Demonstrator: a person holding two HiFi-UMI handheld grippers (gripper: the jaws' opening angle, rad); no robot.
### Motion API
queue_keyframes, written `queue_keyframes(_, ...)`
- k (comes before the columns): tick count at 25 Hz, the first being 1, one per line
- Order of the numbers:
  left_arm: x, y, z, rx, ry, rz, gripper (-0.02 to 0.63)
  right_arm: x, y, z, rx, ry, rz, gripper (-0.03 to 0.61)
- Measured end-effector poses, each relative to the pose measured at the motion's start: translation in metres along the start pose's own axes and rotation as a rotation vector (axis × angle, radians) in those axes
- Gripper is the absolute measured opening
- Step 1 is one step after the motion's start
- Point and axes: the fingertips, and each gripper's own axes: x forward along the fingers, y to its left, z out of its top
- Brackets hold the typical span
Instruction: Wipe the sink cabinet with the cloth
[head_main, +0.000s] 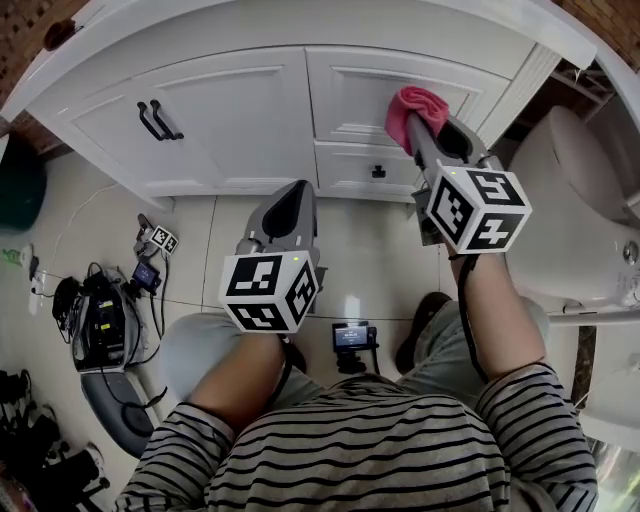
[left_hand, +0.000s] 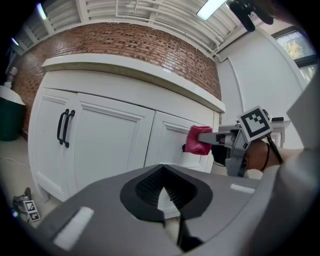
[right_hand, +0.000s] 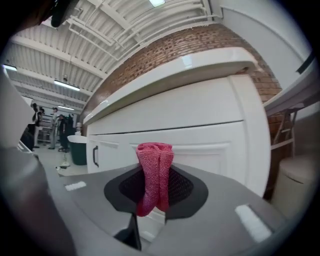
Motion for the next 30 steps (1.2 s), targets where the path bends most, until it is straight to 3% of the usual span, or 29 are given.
queue_keyframes(4,-0.003,0.003,0.001,-0.009,-0.004,0.004,0.0,0.058,0.072,-0.034,-0.07,0.08,0.114,0.092)
queue_keyframes(8,-0.005,0.005,0.005,-0.017,-0.011,0.002,0.0,0.089,0.081,-0.047,-0.126,0.111,0.09,0.092)
queue_keyframes(15,-0.006,0.003,0.007,-0.036,-0.017,-0.021,0.0,0.061,0.035,-0.055,-0.111,0.13,-0.014,0.092)
queue_keyframes(24,0.002,-0.008,-0.002,-0.007,0.01,-0.026,0.0,0.023,-0.014,-0.045,-0.154,0.113,-0.072,0.092)
queue_keyframes(30,0.006,-0.019,-0.009,0.016,0.029,-0.041,0.0,0.011,-0.072,-0.05,-0.111,0.132,-0.198,0.092)
